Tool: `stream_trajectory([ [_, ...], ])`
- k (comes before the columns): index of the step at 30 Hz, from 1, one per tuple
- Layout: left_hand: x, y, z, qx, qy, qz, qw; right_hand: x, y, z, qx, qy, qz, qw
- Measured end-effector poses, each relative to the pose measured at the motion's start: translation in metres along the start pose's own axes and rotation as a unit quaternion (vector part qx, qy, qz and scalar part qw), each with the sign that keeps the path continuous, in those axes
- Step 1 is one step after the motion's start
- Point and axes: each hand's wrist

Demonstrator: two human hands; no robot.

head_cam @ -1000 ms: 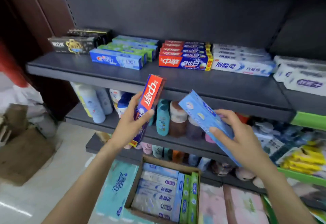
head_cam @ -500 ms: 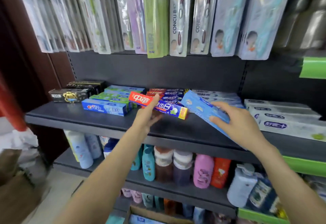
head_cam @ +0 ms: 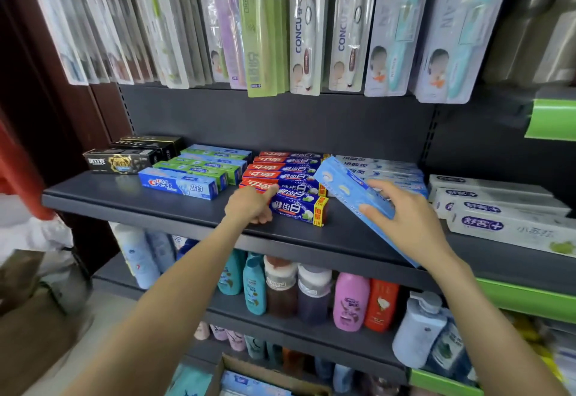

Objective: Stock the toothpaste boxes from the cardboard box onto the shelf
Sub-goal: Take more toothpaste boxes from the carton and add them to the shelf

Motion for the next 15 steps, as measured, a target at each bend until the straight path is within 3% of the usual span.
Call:
stream_trajectory([
  [2, -0.007, 0.004, -0.004, -0.028, 0.01, -0.083, 0.996, 0.0, 0.003, -0.001, 0.004, -0.007, 0.001, 1.0],
  [4, -0.015, 0.012, -0.005, -0.144, 0.061, -0.139, 0.978, -0.001, 0.005, -0.001, 0.01, -0.011, 0.003, 1.0],
  [6, -0.023, 0.018, -0.007, -0.251, 0.135, -0.092, 0.954, -0.001, 0.005, -0.001, 0.01, -0.016, 0.007, 1.0],
  [8, -0.023, 0.024, -0.008, -0.244, 0.193, -0.031, 0.95, -0.001, 0.006, -0.003, 0.01, -0.027, 0.009, 1.0],
  [12, -0.004, 0.033, -0.005, -0.176, 0.187, -0.054, 0.965, -0.004, 0.013, -0.002, -0.003, -0.032, 0.01, 0.999],
  [15, -0.013, 0.018, 0.001, -0.27, 0.174, -0.05, 0.946, -0.007, 0.022, 0.008, -0.014, -0.046, 0.019, 0.999],
])
Point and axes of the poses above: each hand's wrist, its own x-axis towards the middle knuckle, its own y-axis out of the palm, z = x × y, and after that the axes turned 13 degrees about x, right-handed
